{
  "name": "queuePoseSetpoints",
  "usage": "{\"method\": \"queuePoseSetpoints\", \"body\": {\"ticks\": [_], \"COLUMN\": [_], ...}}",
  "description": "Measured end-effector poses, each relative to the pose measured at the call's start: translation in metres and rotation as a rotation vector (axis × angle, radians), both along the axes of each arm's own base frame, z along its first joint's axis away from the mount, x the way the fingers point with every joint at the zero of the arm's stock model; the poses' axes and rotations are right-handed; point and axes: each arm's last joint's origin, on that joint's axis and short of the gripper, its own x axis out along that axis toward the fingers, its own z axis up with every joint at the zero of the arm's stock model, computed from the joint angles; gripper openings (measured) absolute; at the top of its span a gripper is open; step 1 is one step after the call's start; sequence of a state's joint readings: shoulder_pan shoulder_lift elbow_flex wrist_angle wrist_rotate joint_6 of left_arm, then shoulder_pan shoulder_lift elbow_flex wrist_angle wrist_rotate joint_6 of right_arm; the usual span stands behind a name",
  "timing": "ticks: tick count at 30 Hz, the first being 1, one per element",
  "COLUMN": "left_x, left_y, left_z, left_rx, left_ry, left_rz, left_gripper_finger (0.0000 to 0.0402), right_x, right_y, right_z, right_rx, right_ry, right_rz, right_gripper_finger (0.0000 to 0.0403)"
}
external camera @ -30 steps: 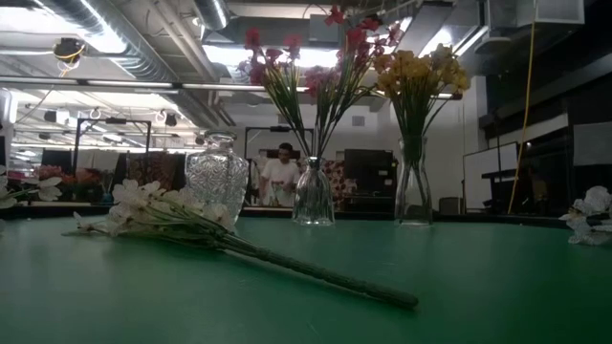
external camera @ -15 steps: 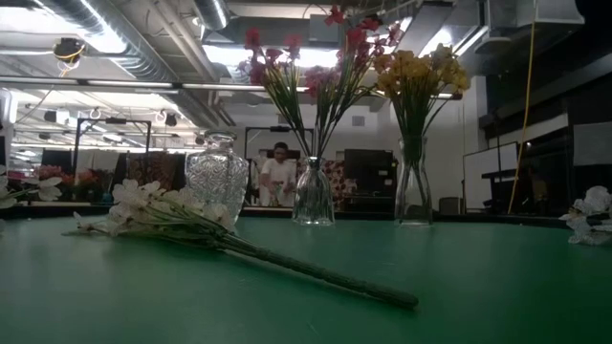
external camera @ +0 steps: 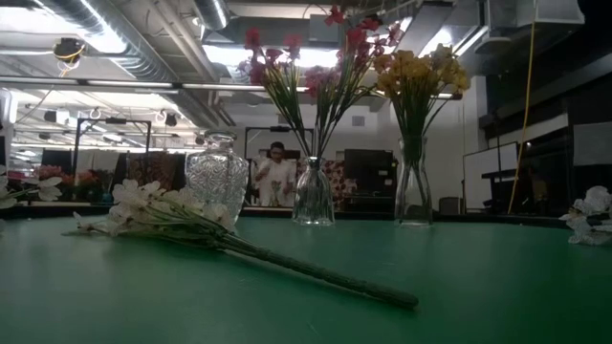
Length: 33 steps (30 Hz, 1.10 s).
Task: Sort flowers into vase by color
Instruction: Put the yellow flower into the right transparent vase
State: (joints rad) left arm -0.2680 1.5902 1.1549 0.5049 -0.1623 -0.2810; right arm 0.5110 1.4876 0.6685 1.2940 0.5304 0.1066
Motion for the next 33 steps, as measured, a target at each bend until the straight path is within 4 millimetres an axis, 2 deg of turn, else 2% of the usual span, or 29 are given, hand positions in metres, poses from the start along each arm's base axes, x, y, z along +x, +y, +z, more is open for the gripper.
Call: {"method": "queuePoseSetpoints", "body": {"ticks": [5, 9, 12, 15, 24, 33], "left_x": [0.000, -0.001, 0.000, 0.000, -0.001, -0.001], "left_y": [0.000, 0.004, 0.005, 0.005, 0.002, 0.002], "left_z": [0.001, 0.009, 0.006, 0.009, 0.008, 0.008], "left_rx": [-0.001, -0.017, -0.015, -0.023, -0.024, -0.022], "left_ry": [-0.014, -0.058, -0.047, -0.076, -0.068, -0.062], "left_rz": [0.007, 0.079, 0.096, 0.085, 0.079, 0.080], "left_gripper_finger": [0.0153, 0.0153, 0.0153, 0.0153, 0.0153, 0.0153], "right_x": [0.002, 0.006, 0.004, 0.005, 0.001, -0.001], "right_y": [0.001, 0.003, 0.002, 0.002, -0.001, -0.002], "right_z": [-0.005, -0.019, -0.010, -0.014, -0.003, 0.002], "right_rx": [0.013, -0.015, 0.022, 0.011, 0.008, 0.009], "right_ry": [0.050, 0.149, 0.100, 0.118, 0.027, -0.025], "right_rz": [0.019, 0.019, 0.026, 0.026, -0.047, -0.035], "right_gripper_finger": [0.0001, 0.0001, 0.0001, 0.0001, 0.0001, 0.0001]}}
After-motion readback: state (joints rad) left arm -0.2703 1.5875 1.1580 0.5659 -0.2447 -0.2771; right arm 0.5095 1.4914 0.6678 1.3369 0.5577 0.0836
